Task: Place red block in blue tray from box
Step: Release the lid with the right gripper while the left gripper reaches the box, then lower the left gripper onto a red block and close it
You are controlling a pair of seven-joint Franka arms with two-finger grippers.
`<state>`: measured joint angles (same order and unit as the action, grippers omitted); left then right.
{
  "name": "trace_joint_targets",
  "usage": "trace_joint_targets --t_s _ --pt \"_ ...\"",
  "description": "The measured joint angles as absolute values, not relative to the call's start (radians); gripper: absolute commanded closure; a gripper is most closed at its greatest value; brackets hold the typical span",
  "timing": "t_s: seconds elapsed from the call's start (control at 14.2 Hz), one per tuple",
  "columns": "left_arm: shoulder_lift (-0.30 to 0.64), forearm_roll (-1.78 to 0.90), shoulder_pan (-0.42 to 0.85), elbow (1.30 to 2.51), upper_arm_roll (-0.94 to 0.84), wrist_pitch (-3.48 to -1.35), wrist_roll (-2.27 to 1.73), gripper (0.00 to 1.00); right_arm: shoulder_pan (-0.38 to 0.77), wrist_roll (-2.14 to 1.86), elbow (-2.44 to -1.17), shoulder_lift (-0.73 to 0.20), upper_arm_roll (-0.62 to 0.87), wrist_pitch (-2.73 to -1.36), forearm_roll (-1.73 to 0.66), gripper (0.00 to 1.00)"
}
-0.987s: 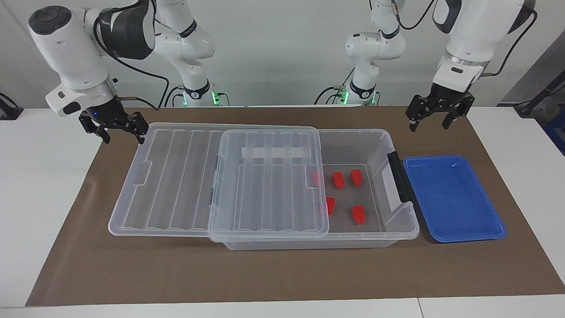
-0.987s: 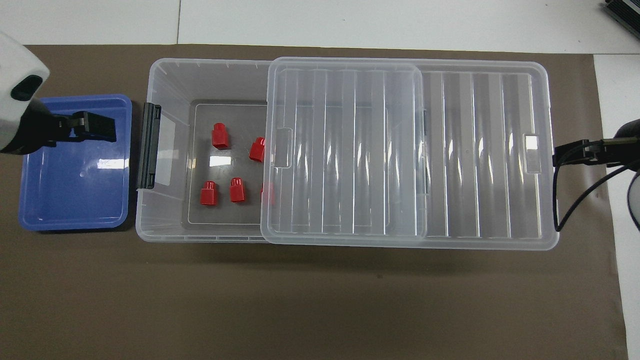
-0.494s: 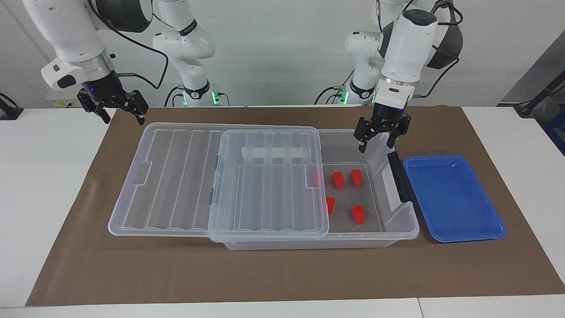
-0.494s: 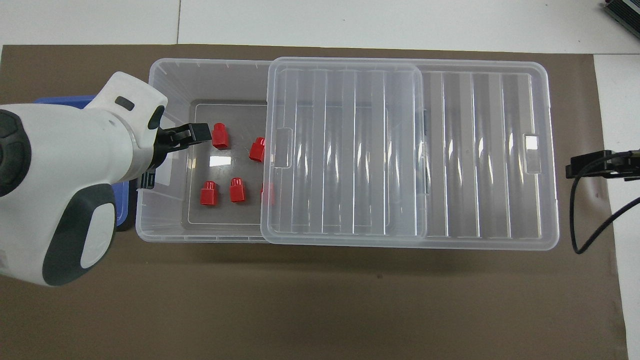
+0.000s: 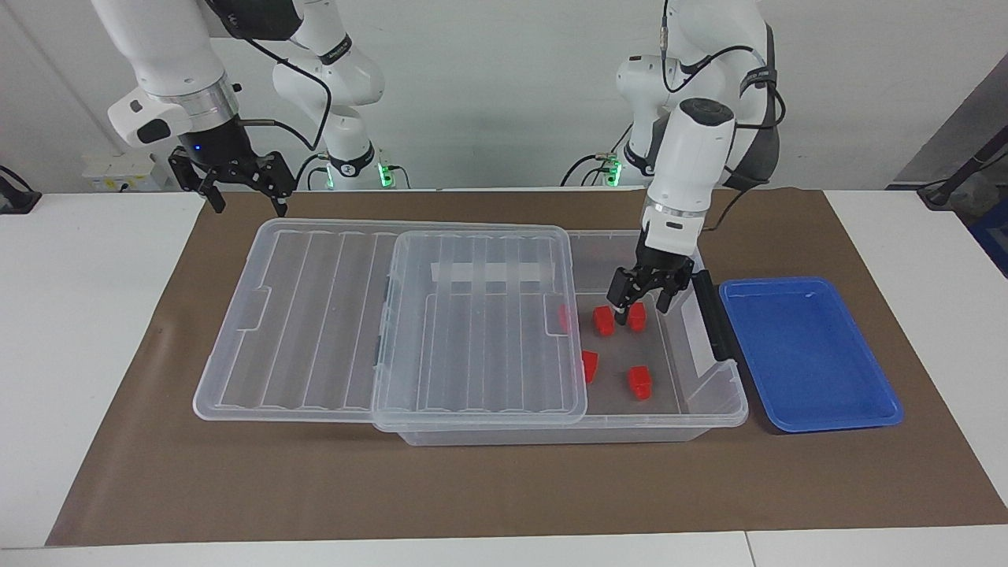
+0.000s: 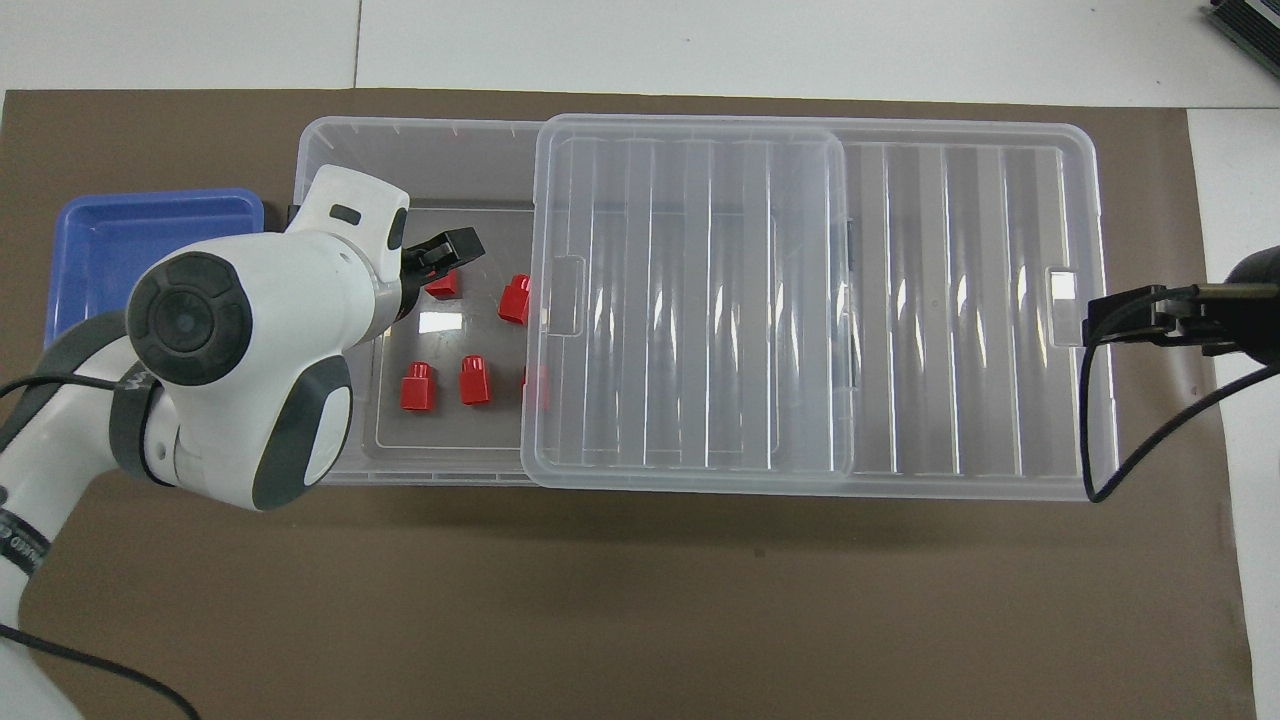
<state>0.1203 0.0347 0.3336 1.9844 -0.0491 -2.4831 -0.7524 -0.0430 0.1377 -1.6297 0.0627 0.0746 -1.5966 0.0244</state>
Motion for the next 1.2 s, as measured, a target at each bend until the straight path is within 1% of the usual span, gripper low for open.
trace_joint_targets --t_s 0.21,0.42,0.78,0.92,1.2 --pt "0.159 0.131 0.333 1.988 -0.039 -2.522 -0.710 0.00 -0.043 0.150 -1.607 0.049 0.075 -1.585 0.025 0.00" --pt "0.208 0.138 0.328 1.979 -0.029 -2.568 -0.639 0.00 -0.043 0.154 -1.566 0.022 0.075 -1.565 0.025 0.00" --pt "0.368 0.139 0.315 1.968 -0.021 -2.740 -0.604 0.00 -0.029 0.155 -1.552 0.013 0.075 -1.532 0.025 0.00" --pt "0.383 0.141 0.296 1.967 -0.019 -2.750 -0.582 0.00 -0.029 0.155 -1.552 0.013 0.075 -1.532 0.025 0.00" --pt "0.382 0.199 0.287 1.962 -0.017 -2.750 -0.540 0.00 -0.029 0.155 -1.552 0.013 0.075 -1.531 0.025 0.00"
